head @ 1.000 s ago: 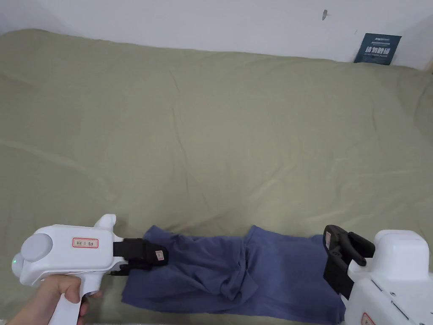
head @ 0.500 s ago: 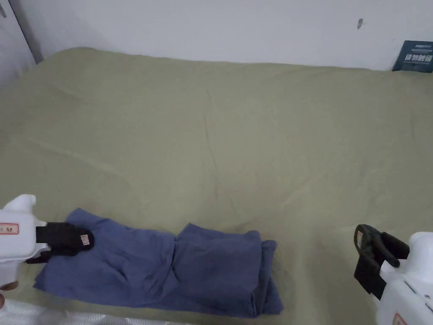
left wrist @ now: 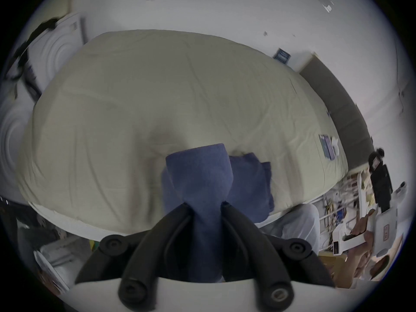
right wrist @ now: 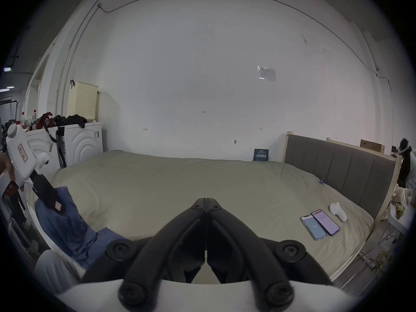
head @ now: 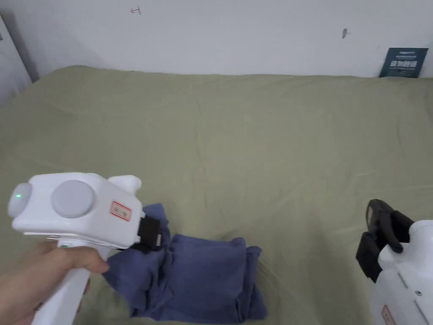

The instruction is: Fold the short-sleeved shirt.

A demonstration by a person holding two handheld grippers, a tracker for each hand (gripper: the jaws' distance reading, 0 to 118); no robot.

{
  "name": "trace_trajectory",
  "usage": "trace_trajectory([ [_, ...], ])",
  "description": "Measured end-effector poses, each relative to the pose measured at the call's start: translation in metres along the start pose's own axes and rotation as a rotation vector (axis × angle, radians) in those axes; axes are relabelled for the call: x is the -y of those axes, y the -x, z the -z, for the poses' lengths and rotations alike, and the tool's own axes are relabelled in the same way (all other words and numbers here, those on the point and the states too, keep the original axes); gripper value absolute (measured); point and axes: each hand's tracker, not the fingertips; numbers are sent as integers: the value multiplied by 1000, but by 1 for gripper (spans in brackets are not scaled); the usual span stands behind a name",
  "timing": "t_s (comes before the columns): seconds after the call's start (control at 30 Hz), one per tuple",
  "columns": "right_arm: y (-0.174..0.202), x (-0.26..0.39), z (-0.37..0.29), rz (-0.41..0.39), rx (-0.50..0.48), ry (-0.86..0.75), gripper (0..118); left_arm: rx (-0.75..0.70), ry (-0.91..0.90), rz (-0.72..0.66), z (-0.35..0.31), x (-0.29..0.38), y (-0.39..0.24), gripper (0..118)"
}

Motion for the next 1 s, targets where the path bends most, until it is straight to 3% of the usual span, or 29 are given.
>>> trace_trajectory([
  [0.2, -10, 11, -1, 26, 9, 42, 2, -8, 75, 84, 82, -9, -64, 11],
  [0.23, -12, 12, -2, 29, 15, 50, 2, 7, 71, 73, 95, -7, -71, 28],
  [0.3, -17, 16, -3, 32, 23, 64, 2, 97, 77, 96, 124, -8, -81, 102],
  [0.33, -20, 18, -2, 36, 31, 75, 2, 117, 72, 94, 134, -9, -81, 118],
  [0.4, -24, 20, -2, 37, 41, 96, 2, 91, 2, 23, 125, -9, -73, 114],
  [0.5, -28, 23, -2, 39, 51, 101, 2, 177, 2, -66, 100, -8, -40, 112],
  [0.53, -29, 23, 0, 42, 50, 105, 2, 198, -20, -100, 85, -2, -35, 102],
  [0.57, -29, 24, 2, 50, 48, 108, 2, 255, -59, -126, 74, 4, -22, 82],
  [0.6, -29, 25, 4, 57, 44, 112, 2, 309, -96, -155, 67, 10, -13, 50],
  [0.63, -28, 25, 6, 63, 41, 116, 2, 348, -114, -170, 63, 14, -6, 0],
  [0.77, -19, 27, 12, 75, 17, 136, 2, 436, -19, -117, 88, 28, -11, 0],
  [0.9, -12, 33, 10, 78, -16, 172, 2, 633, 103, -232, 148, 44, -16, 0],
  [1.0, -8, 39, 8, 77, -42, 214, 2, 535, 112, -223, 181, 53, -16, 0],
])
